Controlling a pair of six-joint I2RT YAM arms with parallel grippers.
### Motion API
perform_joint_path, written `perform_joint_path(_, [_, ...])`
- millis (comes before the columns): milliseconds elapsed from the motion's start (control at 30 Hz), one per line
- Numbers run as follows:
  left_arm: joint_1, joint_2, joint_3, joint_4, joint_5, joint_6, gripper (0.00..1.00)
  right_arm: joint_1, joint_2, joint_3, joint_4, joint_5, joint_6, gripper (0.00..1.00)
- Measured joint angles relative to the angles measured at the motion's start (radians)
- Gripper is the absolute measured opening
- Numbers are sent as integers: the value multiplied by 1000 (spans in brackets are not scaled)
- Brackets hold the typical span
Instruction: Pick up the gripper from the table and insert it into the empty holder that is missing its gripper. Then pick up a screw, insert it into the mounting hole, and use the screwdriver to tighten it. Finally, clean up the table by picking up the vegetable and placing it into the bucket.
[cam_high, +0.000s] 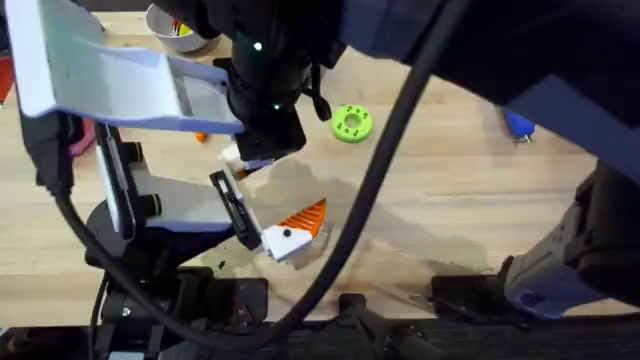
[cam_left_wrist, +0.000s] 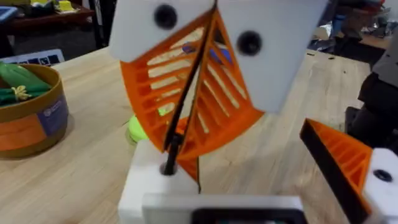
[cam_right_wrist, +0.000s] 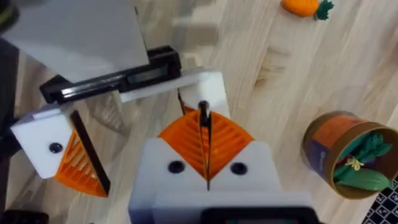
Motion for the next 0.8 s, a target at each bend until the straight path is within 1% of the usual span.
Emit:
perform_joint_path(200, [0, 0, 0, 0, 0, -5, 999, 3, 0, 0, 10, -1, 7, 6])
perform_joint_path(500, [0, 0, 0, 0, 3, -4, 999, 3, 0, 0, 20, -42, 19, 6])
perform_joint_path(800, [0, 0, 0, 0, 3, -4, 999, 3, 0, 0, 13, -47, 23, 6])
